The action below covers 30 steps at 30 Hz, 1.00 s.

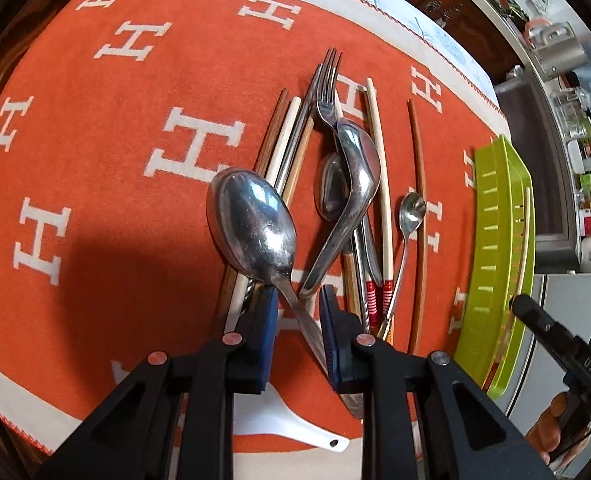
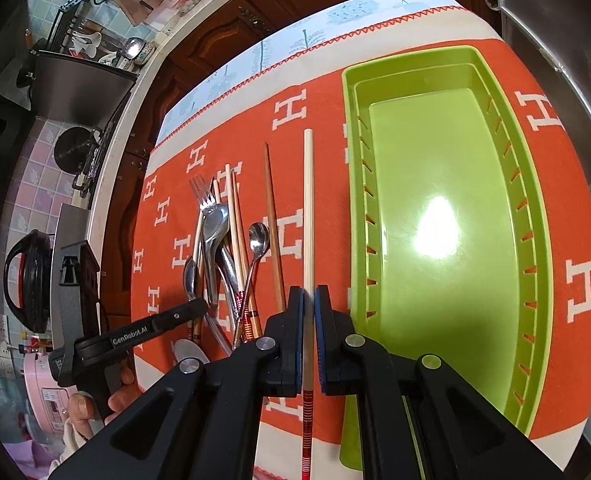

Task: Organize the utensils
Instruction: 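Grasp the large steel spoon with the left tool while the right tool holds the chopstick, then carry spoon and chopstick into the green tray and open both tools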

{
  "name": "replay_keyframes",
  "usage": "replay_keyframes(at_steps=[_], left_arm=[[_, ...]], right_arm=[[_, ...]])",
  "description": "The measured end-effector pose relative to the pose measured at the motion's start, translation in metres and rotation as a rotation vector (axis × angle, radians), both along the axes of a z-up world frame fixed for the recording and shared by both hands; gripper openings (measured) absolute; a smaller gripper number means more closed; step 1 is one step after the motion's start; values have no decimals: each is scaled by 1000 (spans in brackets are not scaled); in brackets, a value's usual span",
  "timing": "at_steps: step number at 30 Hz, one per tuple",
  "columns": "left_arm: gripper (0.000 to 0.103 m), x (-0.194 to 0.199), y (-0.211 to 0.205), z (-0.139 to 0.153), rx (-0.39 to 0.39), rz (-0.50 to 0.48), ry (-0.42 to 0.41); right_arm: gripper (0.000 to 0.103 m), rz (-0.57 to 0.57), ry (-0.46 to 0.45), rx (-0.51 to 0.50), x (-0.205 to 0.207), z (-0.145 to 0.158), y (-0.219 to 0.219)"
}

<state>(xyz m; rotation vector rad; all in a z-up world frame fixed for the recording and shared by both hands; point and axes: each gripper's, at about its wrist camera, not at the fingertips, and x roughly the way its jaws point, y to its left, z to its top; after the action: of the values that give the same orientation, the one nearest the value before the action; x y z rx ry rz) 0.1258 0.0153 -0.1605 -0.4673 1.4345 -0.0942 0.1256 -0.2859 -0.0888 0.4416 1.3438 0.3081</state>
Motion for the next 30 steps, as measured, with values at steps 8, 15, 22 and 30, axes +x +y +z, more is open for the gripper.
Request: replay_keyframes(at_steps=[8, 15, 22, 30], left_arm=[[19, -7, 6, -7, -62, 71, -81], [7, -14, 13, -15, -150, 121, -194], [2, -18, 2, -6, -107, 69, -259], [0, -30, -4, 29, -44, -12, -326]], right_arm=[[5, -1, 21, -20, -5, -9, -2], [5, 3, 35, -38, -12, -16, 0], [5, -13, 31, -23, -16, -14, 0], [5, -27, -6, 10, -23, -3, -5]])
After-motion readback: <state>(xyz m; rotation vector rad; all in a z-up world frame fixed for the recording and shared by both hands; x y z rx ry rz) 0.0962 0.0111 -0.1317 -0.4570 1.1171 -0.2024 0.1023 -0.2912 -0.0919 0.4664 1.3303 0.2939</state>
